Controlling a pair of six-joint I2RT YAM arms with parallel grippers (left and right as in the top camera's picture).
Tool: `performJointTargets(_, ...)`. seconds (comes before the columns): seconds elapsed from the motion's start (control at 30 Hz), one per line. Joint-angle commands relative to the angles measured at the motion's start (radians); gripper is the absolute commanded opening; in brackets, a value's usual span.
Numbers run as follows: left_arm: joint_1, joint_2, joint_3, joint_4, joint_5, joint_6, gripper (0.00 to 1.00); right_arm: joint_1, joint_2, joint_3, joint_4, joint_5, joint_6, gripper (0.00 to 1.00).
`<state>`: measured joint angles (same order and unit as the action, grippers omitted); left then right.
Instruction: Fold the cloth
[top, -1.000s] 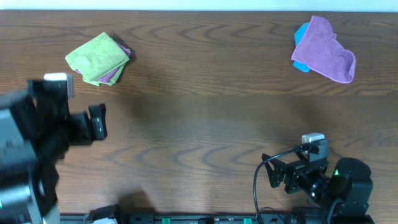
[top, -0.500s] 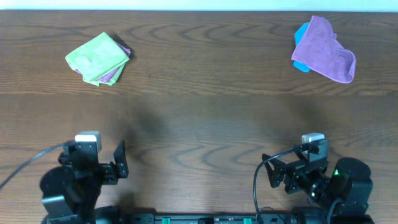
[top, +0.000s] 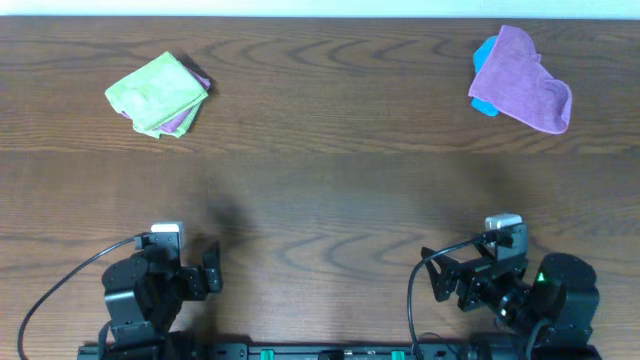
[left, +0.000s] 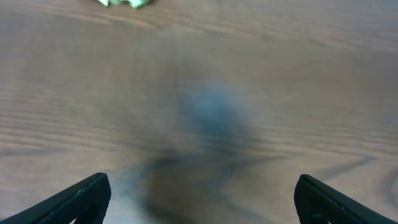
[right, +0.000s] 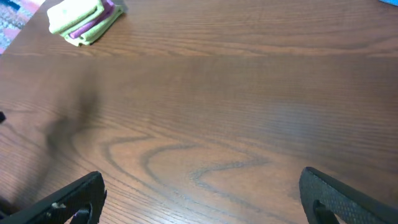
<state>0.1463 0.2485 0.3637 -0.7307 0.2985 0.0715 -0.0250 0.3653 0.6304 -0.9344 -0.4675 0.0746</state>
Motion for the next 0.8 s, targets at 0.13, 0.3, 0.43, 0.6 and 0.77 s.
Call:
performJointTargets(0.13, -0.005, -0.053, -0.052, 0.006, 0.039, 0.025, 0.95, -0.009, -0.003, -0.002, -0.001, -0.003, 0.006, 0.99)
performJointTargets(0.3, -0.005, -0.140, -0.077, -0.011, 0.033, 0.065, 0.95, -0.009, -0.003, -0.002, -0.001, -0.003, 0.006, 0.99)
performJointTargets(0.43, -0.005, -0.187, -0.108, -0.016, 0.032, 0.072, 0.96, -0.009, -0.003, -0.002, -0.001, -0.003, 0.006, 0.99)
performJointTargets(0.6, -0.006, -0.228, -0.156, -0.025, 0.036, 0.072, 0.95, -0.009, -0.003, -0.002, -0.001, -0.003, 0.006, 0.99)
performJointTargets(0.77, -0.037, -0.245, -0.190, -0.025, 0.027, 0.089, 0.95, -0.009, -0.003, -0.002, -0.001, -0.003, 0.006, 0.99)
